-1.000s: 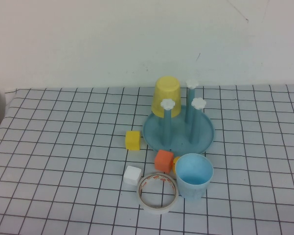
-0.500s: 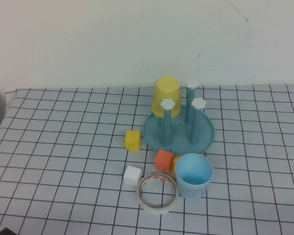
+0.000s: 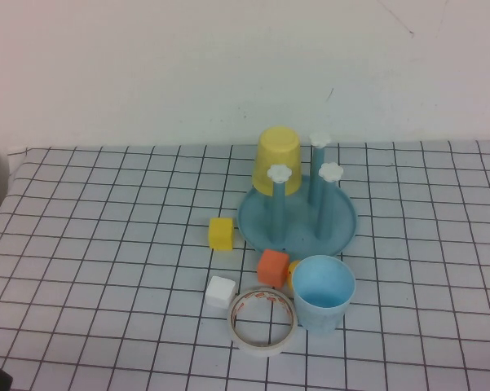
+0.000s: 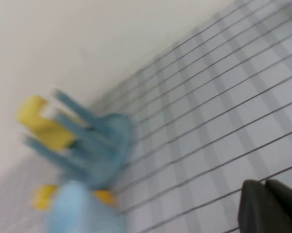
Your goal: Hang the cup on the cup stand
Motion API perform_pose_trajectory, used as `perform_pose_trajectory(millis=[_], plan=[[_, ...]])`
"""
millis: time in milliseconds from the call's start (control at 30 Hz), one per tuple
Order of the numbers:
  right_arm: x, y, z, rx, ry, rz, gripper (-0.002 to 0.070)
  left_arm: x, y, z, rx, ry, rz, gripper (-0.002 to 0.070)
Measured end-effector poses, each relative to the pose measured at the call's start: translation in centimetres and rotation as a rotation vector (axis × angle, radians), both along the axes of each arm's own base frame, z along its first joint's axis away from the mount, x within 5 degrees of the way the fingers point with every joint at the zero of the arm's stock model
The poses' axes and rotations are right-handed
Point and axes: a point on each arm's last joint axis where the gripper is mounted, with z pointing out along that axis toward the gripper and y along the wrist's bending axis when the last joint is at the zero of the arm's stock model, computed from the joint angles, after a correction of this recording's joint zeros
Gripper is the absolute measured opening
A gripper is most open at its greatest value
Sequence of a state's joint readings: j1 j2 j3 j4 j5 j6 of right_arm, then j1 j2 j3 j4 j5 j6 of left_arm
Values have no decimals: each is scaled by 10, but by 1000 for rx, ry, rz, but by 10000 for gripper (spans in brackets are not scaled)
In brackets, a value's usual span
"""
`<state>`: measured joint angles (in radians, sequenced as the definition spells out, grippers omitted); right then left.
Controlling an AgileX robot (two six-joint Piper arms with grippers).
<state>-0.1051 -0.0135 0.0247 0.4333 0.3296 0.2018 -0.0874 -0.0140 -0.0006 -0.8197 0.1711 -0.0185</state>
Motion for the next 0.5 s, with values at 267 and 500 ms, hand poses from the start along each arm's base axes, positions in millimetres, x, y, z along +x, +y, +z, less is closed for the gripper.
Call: perform_pose_trajectory(millis=[267, 500], plan=[[0, 12, 8, 411, -35, 36, -1, -1, -13, 64, 523, -32, -208, -1], [1, 12, 9, 432, -45, 32, -1, 22, -23, 113, 785, -9, -385, -1]])
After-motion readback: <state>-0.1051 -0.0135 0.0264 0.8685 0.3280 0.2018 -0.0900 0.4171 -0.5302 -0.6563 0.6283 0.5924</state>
